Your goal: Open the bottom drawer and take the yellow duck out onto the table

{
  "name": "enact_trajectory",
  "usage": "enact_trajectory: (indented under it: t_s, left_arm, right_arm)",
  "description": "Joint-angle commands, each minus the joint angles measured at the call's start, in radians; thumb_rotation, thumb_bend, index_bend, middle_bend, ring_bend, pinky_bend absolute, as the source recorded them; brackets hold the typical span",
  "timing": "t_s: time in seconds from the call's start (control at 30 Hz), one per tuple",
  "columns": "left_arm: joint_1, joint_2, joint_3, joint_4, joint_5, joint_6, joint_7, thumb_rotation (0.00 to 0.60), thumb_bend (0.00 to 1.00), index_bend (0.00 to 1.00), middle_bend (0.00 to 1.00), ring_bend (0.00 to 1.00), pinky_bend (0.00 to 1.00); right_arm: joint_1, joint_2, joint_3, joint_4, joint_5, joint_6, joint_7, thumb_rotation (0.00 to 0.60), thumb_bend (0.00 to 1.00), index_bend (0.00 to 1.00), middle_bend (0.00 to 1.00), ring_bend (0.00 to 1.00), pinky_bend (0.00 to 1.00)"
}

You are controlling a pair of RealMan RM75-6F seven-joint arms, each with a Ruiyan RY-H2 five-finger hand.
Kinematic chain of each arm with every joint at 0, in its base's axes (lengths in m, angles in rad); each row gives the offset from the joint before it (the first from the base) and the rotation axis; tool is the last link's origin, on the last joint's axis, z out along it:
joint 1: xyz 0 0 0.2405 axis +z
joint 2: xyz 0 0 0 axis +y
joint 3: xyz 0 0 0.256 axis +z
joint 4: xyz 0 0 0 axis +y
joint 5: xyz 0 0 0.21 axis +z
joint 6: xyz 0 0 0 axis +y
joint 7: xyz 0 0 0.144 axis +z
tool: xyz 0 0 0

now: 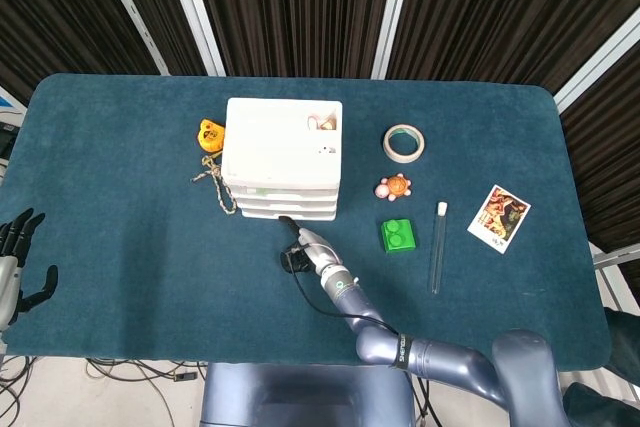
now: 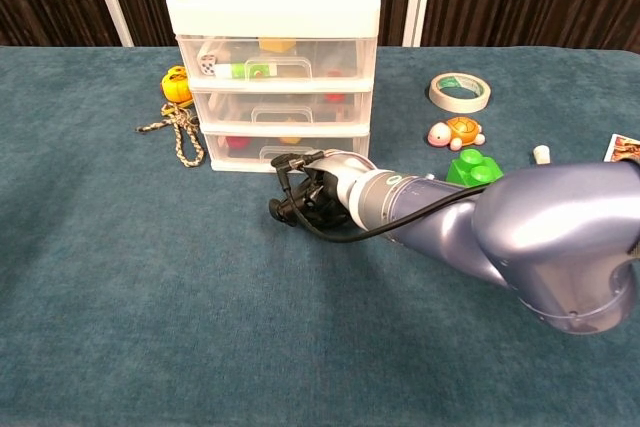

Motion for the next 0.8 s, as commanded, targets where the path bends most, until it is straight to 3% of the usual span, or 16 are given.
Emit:
enact_trajectory:
  t_s: [0.03, 0.8]
  left_arm:
    - [0.0, 0.0, 0.001, -0.001, 0.0, 0.0, -0.001, 0.6, 0.48, 0.05, 0.0, 0.0, 0.0]
    - [0.001, 0.001, 0.002, 0.0, 0.003, 0.001, -0.003, 0.6, 0.48, 0.05, 0.0, 0.0, 0.0]
  right_arm:
    - [0.003, -0.002, -0.003, 0.0, 0.004, -0.001, -0.001, 0.6, 0.62, 0.0, 0.78, 0.9, 1.0]
    - [0.026, -0.024, 0.006, 0.035, 0.036, 0.002, 0.001, 0.6, 0.62, 0.0, 0.79, 0.9, 1.0]
